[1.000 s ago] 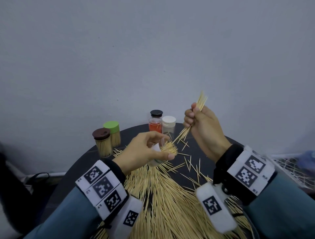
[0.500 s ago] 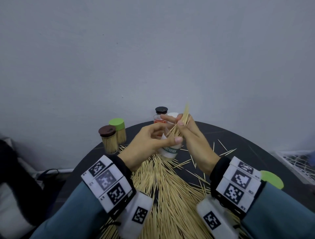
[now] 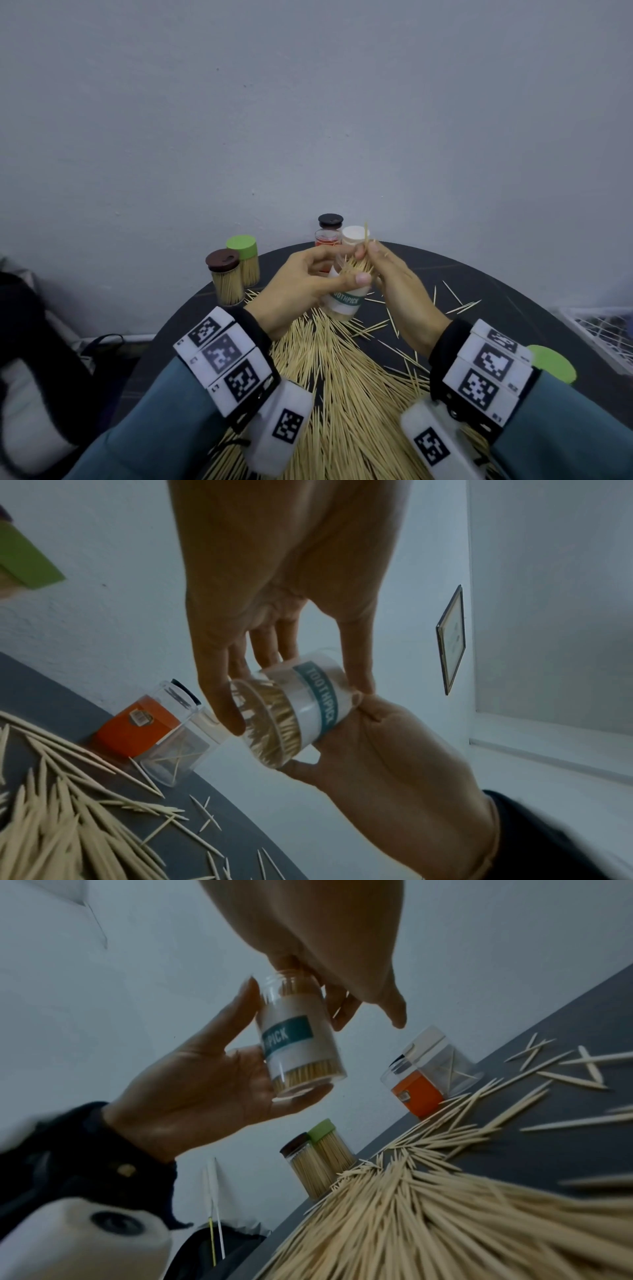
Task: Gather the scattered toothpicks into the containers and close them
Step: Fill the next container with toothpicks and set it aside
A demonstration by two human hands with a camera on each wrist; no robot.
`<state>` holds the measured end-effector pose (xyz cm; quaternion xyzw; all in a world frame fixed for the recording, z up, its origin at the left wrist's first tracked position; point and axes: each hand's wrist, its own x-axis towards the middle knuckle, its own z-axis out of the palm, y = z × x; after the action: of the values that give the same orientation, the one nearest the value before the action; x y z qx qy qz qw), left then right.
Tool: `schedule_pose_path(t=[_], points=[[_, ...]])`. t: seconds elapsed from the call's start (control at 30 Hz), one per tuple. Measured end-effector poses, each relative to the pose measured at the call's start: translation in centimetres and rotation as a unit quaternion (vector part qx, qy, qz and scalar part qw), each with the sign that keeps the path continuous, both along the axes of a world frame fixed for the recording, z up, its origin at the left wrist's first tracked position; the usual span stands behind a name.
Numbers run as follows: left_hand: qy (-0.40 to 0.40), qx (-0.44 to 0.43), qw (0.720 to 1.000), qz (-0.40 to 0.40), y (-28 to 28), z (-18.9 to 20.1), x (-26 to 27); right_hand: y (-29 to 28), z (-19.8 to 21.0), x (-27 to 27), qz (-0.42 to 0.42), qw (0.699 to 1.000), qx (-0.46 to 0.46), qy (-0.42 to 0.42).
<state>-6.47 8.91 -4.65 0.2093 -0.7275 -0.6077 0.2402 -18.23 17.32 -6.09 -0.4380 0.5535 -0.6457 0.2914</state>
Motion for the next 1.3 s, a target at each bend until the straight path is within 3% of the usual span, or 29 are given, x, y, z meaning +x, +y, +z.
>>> schedule_pose_path(t=[0.77, 1.07, 1.3], points=[[-0.033, -0.06, 0.997, -0.047, -0.1, -0.5, 0.0, 0.2, 0.3, -0.5, -0.04, 0.999, -0.021, 0.01], [-0.015, -0.028, 0.999, -0.023, -0.7, -0.3, 0.3, 0.0, -0.7, -0.2, 0.031, 0.999, -0.021, -0.011], [-0.01, -0.036, 0.999, -0.026, -0.6, -0.2, 0.3, -0.3, -1.6, -0.4, 0.03, 0.998, 0.039, -0.029]])
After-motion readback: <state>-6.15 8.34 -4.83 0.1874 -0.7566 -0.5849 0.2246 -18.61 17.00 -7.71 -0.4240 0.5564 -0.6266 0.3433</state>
